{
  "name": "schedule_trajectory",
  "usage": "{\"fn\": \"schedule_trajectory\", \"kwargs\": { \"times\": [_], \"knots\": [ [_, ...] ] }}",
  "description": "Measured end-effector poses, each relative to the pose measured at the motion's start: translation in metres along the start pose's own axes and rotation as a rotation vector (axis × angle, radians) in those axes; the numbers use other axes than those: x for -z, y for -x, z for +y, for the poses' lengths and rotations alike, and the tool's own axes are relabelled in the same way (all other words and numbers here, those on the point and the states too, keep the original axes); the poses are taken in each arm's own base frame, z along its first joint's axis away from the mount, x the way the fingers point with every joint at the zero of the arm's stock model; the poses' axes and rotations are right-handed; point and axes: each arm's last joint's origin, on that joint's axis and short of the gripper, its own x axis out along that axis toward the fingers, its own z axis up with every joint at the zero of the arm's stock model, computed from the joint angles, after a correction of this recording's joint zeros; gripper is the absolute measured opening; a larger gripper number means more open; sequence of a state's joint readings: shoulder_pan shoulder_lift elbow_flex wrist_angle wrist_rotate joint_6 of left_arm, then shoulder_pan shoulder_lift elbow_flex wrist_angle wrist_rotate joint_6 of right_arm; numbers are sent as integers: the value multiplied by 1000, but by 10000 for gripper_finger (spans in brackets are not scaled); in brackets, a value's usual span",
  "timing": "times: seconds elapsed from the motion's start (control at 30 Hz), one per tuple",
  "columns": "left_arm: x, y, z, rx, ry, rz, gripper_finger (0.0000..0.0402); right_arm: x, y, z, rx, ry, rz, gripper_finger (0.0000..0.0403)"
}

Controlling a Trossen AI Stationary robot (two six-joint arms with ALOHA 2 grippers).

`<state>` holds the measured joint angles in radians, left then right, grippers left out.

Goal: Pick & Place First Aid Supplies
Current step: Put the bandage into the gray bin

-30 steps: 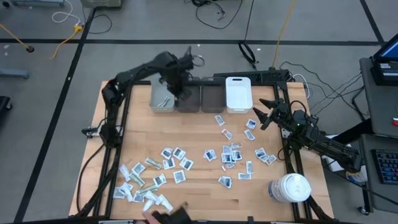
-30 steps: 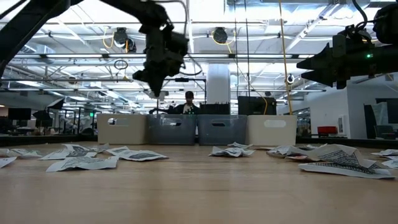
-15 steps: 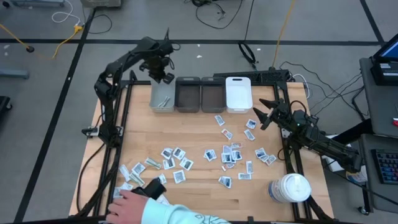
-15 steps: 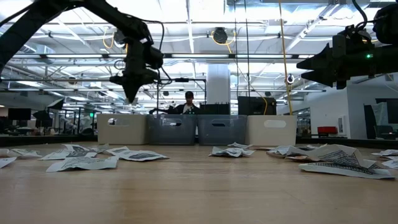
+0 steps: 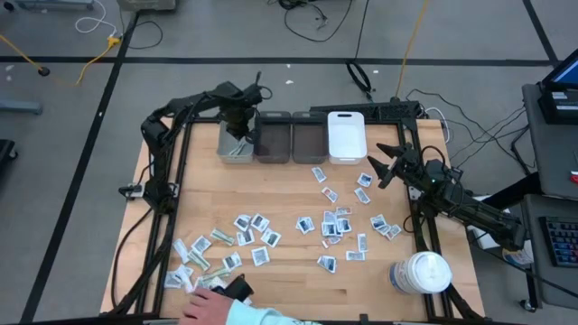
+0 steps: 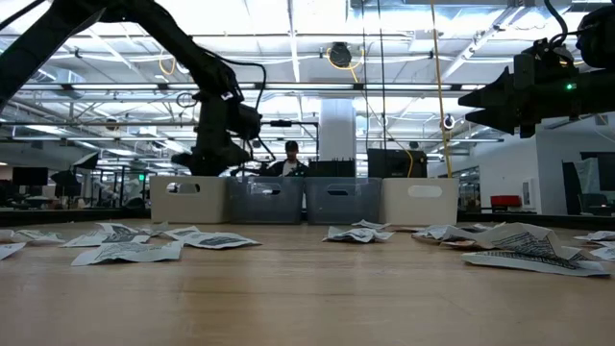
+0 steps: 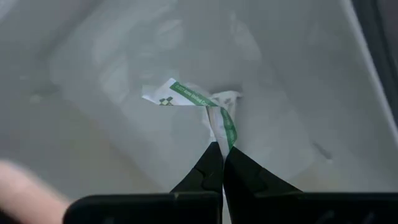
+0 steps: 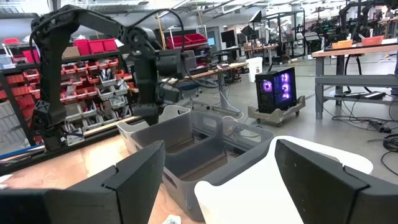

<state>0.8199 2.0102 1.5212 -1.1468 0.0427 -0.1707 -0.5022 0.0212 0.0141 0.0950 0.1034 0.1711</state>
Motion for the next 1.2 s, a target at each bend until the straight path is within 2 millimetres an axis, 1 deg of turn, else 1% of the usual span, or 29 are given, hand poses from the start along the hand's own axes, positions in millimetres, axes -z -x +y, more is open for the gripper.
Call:
{"fn": "schedule_trajectory", "kwargs": {
  "times": [0.1, 0.2, 0.33, 0.43, 0.67, 0.73, 0.83, 1.0, 1.2],
  "knots": [
    [2, -10, -3, -3, 4, -5, 2, 0, 0, 0, 0, 0, 0, 297],
    [2, -11, -3, -14, 26, -9, 11, 0, 0, 0, 0, 0, 0, 297],
    [2, -11, -2, -17, 31, -10, 45, 0, 0, 0, 0, 0, 0, 297],
    [1, -11, 0, 11, 27, -5, 92, 0, 0, 0, 0, 0, 0, 297],
    [1, -11, 4, 44, 34, 3, 231, 0, 0, 0, 0, 0, 0, 297],
    [2, -10, 4, 45, 35, 9, 261, 0, 0, 0, 0, 0, 0, 297],
    [2, -7, 7, 47, 43, 4, 292, 0, 0, 0, 0, 0, 0, 297],
    [6, 8, 10, 51, 44, -41, 314, 0, 0, 0, 0, 0, 0, 297],
    [20, 39, 15, 61, 78, -113, 301, 0, 0, 0, 0, 0, 0, 297]
  ]
}}
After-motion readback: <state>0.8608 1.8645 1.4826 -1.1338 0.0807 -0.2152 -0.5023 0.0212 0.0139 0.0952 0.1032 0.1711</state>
